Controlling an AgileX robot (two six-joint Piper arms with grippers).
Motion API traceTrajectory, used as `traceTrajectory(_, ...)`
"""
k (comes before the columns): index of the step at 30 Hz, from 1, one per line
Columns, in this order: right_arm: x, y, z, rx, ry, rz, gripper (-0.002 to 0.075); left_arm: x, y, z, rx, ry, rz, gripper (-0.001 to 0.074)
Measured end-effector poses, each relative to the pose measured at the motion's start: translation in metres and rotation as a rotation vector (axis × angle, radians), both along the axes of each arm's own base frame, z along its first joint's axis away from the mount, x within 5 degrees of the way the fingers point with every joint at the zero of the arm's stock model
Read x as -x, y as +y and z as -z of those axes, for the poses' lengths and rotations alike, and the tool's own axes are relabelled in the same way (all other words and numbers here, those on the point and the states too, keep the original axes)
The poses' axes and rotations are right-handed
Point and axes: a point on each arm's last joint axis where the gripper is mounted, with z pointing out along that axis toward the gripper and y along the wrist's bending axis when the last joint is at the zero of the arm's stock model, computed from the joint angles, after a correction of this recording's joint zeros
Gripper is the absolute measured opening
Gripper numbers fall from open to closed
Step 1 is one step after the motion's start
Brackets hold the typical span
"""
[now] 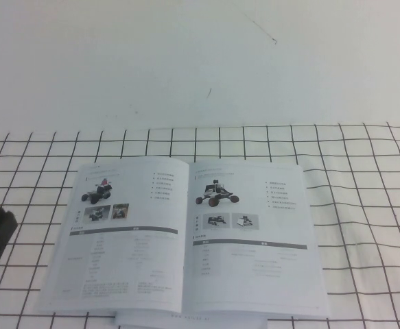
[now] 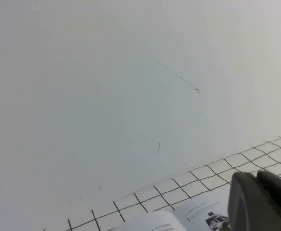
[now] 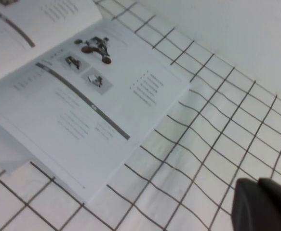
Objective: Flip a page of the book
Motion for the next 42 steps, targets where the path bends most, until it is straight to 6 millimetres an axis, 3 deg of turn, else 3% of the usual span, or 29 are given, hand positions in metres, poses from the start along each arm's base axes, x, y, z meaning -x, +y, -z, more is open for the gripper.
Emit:
traceTrajectory(8,0.026,-0.010,0.052,-0.075,-0.069,0.006,-0.0002,0.013,0.002,0.010,0.022,-0.018,0.044,-0.0002)
traceTrajectory(16,0.032,-0.008,0.082,-0.125,0.061,0.006,-0.0002,0.016,-0.004,0.012,0.012,-0.001,0.113,-0.0002)
traceTrajectory(36,0.033,-0.008,0.089,-0.116,0.101,0.008,-0.0002,0.024,-0.013,0.016,-0.014,0.028,0.243,-0.0002)
traceTrajectory(42,0.033,-0.008,0.089,-0.117,0.101,0.009,-0.0002,0.021,0.000,0.026,0.008,-0.003,0.086,-0.0002)
